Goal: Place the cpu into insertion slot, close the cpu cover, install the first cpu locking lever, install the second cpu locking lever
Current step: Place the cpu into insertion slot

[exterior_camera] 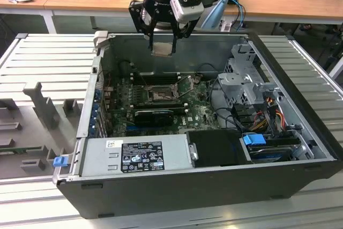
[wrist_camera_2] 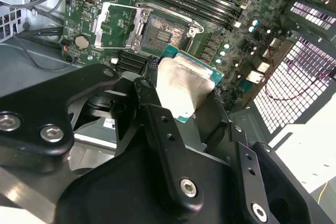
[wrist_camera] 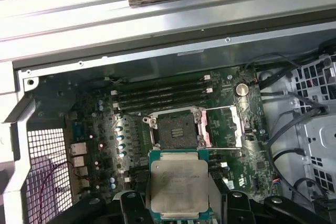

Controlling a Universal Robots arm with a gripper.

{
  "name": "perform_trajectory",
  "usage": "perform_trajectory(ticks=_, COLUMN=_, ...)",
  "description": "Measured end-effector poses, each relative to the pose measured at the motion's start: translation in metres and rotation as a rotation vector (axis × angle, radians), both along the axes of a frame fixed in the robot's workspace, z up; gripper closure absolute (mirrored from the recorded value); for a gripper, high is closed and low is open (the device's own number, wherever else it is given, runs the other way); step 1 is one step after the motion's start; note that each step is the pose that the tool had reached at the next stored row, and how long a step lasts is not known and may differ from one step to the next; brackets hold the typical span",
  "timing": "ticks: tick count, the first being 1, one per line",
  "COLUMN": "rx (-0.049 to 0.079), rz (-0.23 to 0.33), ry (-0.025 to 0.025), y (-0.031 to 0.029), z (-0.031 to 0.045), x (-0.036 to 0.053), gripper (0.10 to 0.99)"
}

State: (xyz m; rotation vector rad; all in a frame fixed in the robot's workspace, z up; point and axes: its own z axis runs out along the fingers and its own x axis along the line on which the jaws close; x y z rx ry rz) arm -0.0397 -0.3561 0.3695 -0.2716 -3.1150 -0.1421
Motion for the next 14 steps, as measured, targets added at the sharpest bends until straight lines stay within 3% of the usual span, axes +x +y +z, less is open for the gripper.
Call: perform_trajectory(ticks=14, rx=0.000, rz=-0.056, ry=-0.0001, y=0.0000, z=-0.0011, x=0.0000, gripper=0.557)
